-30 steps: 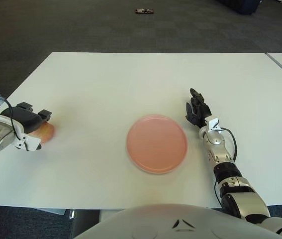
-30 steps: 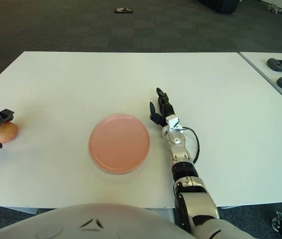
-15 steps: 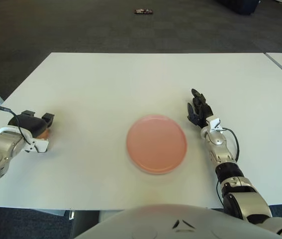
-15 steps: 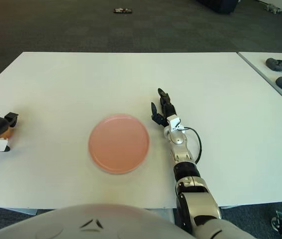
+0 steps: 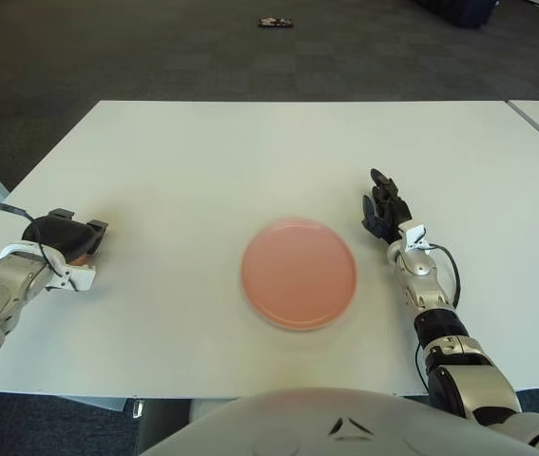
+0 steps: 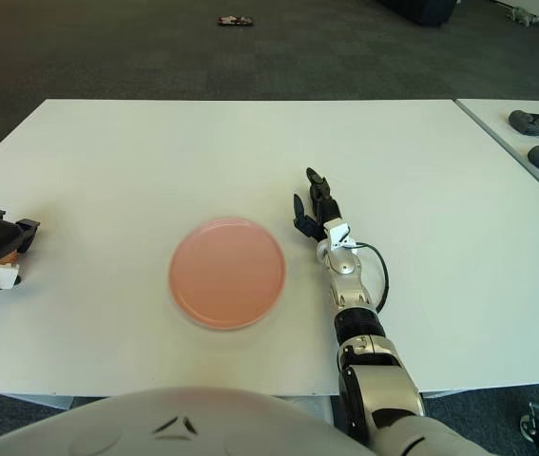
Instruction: Put the apple into the plate.
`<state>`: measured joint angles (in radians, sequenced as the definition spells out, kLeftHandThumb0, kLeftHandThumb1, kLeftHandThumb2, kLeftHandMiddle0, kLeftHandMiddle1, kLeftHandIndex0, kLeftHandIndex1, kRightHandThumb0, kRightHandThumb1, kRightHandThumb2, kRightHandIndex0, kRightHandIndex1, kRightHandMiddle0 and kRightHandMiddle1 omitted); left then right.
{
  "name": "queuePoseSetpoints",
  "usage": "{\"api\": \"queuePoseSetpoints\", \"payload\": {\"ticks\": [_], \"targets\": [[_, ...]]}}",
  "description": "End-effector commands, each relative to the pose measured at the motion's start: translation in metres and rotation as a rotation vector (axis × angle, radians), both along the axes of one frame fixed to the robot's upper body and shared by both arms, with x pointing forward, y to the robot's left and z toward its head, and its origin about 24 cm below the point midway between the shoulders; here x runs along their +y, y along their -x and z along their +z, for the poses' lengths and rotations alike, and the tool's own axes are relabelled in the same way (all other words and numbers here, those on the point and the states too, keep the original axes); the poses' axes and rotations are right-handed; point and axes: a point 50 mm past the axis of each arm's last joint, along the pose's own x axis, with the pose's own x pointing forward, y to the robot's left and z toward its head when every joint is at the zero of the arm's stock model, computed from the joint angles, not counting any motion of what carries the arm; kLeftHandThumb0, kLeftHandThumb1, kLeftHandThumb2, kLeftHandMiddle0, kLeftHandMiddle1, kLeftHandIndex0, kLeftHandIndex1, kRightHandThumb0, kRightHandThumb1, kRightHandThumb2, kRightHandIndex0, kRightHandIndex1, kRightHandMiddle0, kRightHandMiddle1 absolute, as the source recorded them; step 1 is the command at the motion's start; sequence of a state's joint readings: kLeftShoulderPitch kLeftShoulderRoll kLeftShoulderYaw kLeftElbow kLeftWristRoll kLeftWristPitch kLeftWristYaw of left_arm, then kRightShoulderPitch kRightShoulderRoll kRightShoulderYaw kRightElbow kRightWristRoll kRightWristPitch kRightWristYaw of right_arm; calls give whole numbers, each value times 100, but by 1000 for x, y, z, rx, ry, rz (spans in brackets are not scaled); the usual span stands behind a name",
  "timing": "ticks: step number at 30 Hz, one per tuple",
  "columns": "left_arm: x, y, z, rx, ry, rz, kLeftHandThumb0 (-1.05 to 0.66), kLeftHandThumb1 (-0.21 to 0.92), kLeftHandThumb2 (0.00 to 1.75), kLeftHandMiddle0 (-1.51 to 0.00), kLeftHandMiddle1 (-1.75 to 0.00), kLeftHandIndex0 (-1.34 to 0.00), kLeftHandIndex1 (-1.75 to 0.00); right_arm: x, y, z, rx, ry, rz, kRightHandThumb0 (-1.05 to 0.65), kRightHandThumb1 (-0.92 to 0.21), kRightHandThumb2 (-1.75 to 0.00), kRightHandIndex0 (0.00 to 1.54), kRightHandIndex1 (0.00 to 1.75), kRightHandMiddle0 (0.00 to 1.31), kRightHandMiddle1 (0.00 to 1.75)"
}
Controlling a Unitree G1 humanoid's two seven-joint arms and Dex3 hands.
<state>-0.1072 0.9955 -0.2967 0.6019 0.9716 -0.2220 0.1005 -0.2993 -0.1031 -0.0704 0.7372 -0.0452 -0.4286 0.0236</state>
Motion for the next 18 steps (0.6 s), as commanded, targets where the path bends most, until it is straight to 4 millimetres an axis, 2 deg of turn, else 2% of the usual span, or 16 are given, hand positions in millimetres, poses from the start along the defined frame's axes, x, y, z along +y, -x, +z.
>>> {"api": "queuePoseSetpoints", "payload": {"ticks": [1, 3, 5, 18], "targets": [[-9, 18, -32, 76, 60, -22, -3, 16, 142, -67, -172, -68, -153, -9, 7, -14, 72, -21, -27, -75, -92, -74, 12, 0, 0, 20], [-10, 17, -34, 50, 67, -31, -2, 16, 146, -64, -173, -64, -165, -9, 7, -14, 68, -27, -28, -74, -92, -73, 13, 1, 0, 21], [-10, 17, -35, 35, 70, -38, -1, 16, 148, -63, -174, -63, -169, -10, 7, -14, 65, -29, -28, -74, -92, -73, 13, 1, 0, 21], [-10, 16, -31, -56, 92, -66, -1, 16, 151, -62, -175, -61, -174, -9, 7, -13, 50, -4, -27, -75, -92, -71, 13, 0, 0, 26]]}}
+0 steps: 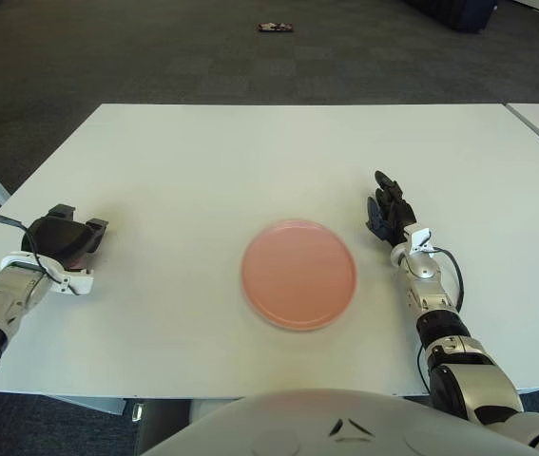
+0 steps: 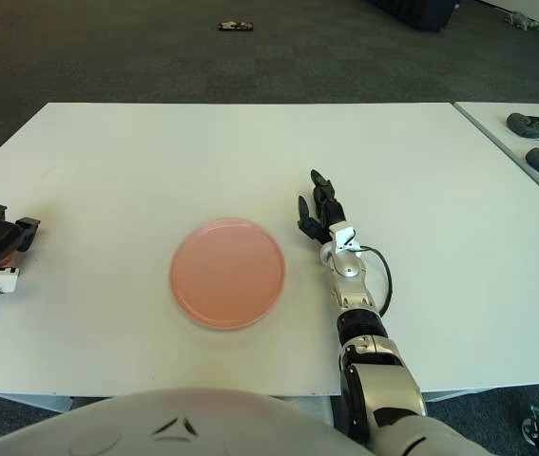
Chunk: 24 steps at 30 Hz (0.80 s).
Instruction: Put the apple into the plate.
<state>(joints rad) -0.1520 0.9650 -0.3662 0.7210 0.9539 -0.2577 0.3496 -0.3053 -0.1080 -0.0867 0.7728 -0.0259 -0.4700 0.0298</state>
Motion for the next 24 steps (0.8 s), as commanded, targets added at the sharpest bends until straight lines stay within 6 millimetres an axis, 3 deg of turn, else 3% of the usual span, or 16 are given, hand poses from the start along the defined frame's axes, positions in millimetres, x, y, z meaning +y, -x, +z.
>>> {"api": "queuePoseSetpoints", "payload": {"ticks": [1, 13, 15, 17, 24], "targets": [[-7, 15, -21, 85, 35, -5, -1, 16, 151, -62, -175, -61, -174, -4, 6, -11, 65, 16, -10, -75, -92, -71, 13, 0, 0, 26], [0, 14, -15, 32, 19, 30, -1, 16, 151, -62, -175, -61, -175, -2, 6, -11, 70, 1, -4, -75, -92, -69, 15, 1, 0, 28], [2, 13, -14, 21, 17, 38, -1, 4, 156, -76, -175, -76, -152, -1, 6, -11, 69, -4, 0, -74, -92, -69, 15, 1, 0, 29], [3, 12, -13, 9, 18, 45, -1, -2, 160, -82, -175, -83, -145, -1, 6, -11, 68, -8, 3, -74, -92, -69, 16, 1, 0, 29], [2, 5, 1, -45, 51, 51, -1, -10, 168, -88, -175, -89, -142, 0, 6, -10, 63, -6, 10, -73, -92, -70, 16, 1, 0, 30]]}}
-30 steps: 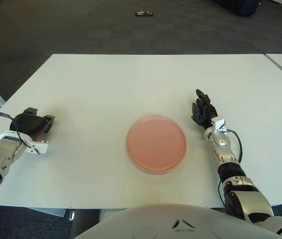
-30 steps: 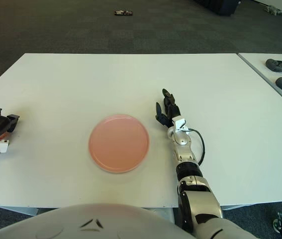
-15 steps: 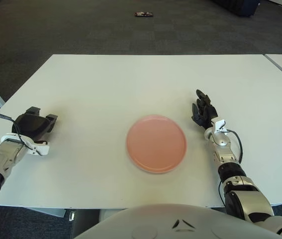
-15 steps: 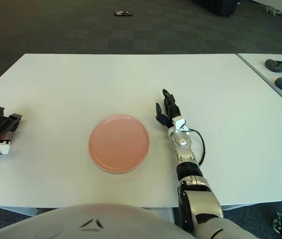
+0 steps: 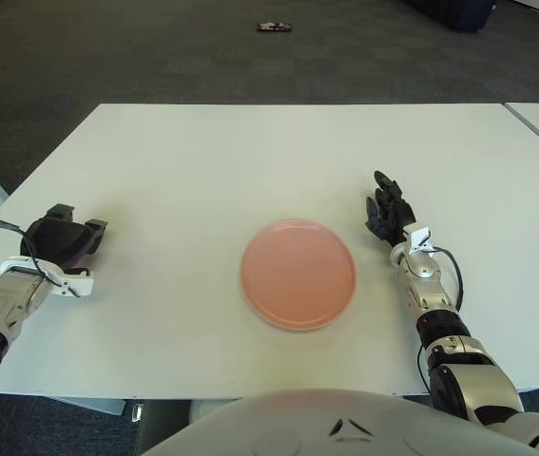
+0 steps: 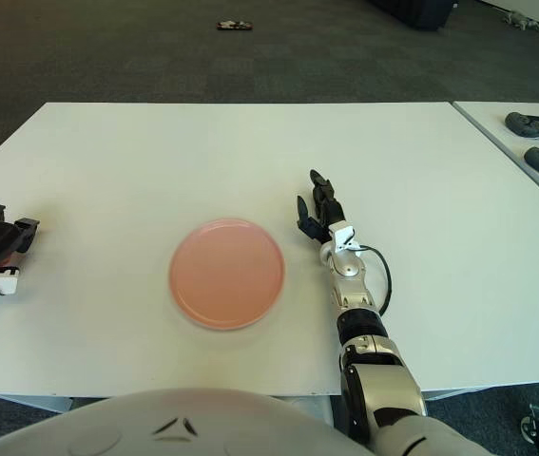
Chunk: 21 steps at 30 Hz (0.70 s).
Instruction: Put the apple into the plate.
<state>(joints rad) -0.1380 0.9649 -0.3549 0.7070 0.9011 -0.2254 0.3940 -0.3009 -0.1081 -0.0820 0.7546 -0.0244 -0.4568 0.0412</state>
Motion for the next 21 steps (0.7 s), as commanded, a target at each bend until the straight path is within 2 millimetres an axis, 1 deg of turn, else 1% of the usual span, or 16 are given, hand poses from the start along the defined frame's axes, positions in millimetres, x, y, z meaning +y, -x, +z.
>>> {"api": "queuePoseSetpoints", "payload": {"ticks": [1, 3, 5, 6, 8, 12, 15, 18, 21], "targets": [[-1, 4, -1, 24, 25, 14, -1, -10, 168, -88, -175, -89, -142, -1, 7, -11, 62, -6, -4, -73, -92, -70, 16, 1, 0, 29], [-5, -1, 18, -20, 57, 7, -1, -10, 168, -88, -175, -88, -144, -1, 7, -11, 62, -7, -1, -73, -92, -71, 16, 1, 0, 29], [-8, -4, 30, -52, 85, 7, -1, -9, 168, -87, -175, -86, -146, -1, 6, -11, 62, -8, 1, -72, -92, -72, 17, 2, 0, 29], [-9, -4, 32, -59, 93, 12, -1, -8, 167, -87, -175, -85, -147, -1, 6, -11, 62, -8, 2, -72, -92, -73, 17, 2, 0, 29], [-7, -4, 30, -78, 118, 30, -1, -7, 166, -86, -175, -84, -148, -1, 7, -10, 60, -9, 5, -71, -92, -74, 17, 2, 0, 29], [-8, -8, 35, -129, 163, 38, -1, -5, 165, -85, -175, -82, -148, -1, 7, -10, 60, -10, 6, -71, -92, -74, 17, 1, 0, 29], [-12, -17, 51, -206, 213, 27, -1, -6, 165, -85, -175, -82, -148, 0, 7, -10, 62, -8, 4, -71, -92, -74, 17, 1, 0, 29], [-16, -21, 62, -251, 250, 21, -1, -7, 166, -86, -175, -83, -149, 0, 6, -10, 65, -6, 3, -71, -92, -74, 17, 1, 0, 30], [-24, -25, 78, -307, 311, 12, -1, -7, 168, -86, -175, -83, -151, 0, 6, -10, 67, -3, 5, -71, -92, -74, 17, 1, 0, 29]]}}
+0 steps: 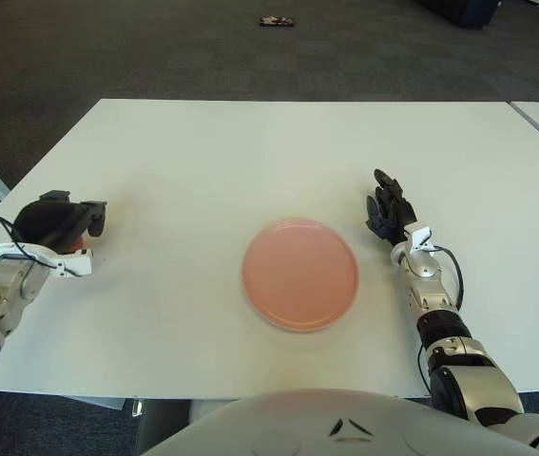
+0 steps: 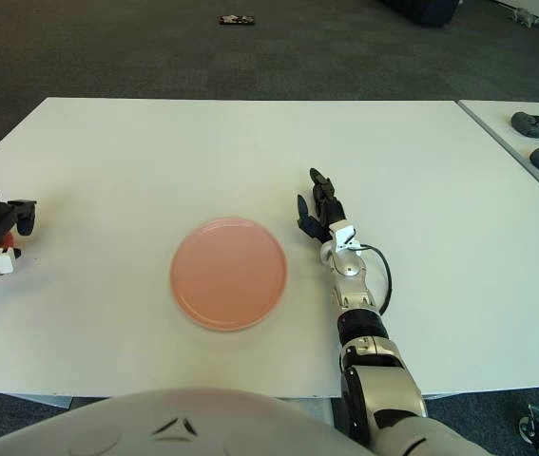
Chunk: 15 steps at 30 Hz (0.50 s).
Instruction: Put the apple into the plate.
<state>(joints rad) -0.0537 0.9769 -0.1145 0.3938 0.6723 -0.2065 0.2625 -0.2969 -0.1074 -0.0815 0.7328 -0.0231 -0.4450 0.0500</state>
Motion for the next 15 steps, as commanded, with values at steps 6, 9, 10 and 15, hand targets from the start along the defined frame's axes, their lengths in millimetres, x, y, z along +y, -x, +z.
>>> {"api": "queuePoseSetpoints", "payload": {"ticks": [6, 9, 10, 15], "targets": [[-21, -6, 49, -212, 150, -52, -1, -9, 173, -86, -175, -81, -161, 0, 5, -13, 79, 2, -5, -73, -92, -75, 18, 1, 0, 31], [-31, -7, 65, -278, 195, -88, -1, -8, 174, -86, -175, -76, -168, 1, 5, -14, 83, 10, -6, -75, -92, -76, 19, 2, 0, 35], [-33, -8, 68, -292, 204, -96, -1, -8, 174, -86, -175, -75, -168, 1, 5, -14, 84, 12, -5, -75, -92, -76, 19, 2, 0, 36], [-48, -8, 83, -351, 267, -131, -1, -7, 175, -86, -175, -73, -171, 2, 4, -14, 85, 9, 0, -76, -92, -77, 20, 2, 0, 38]]}}
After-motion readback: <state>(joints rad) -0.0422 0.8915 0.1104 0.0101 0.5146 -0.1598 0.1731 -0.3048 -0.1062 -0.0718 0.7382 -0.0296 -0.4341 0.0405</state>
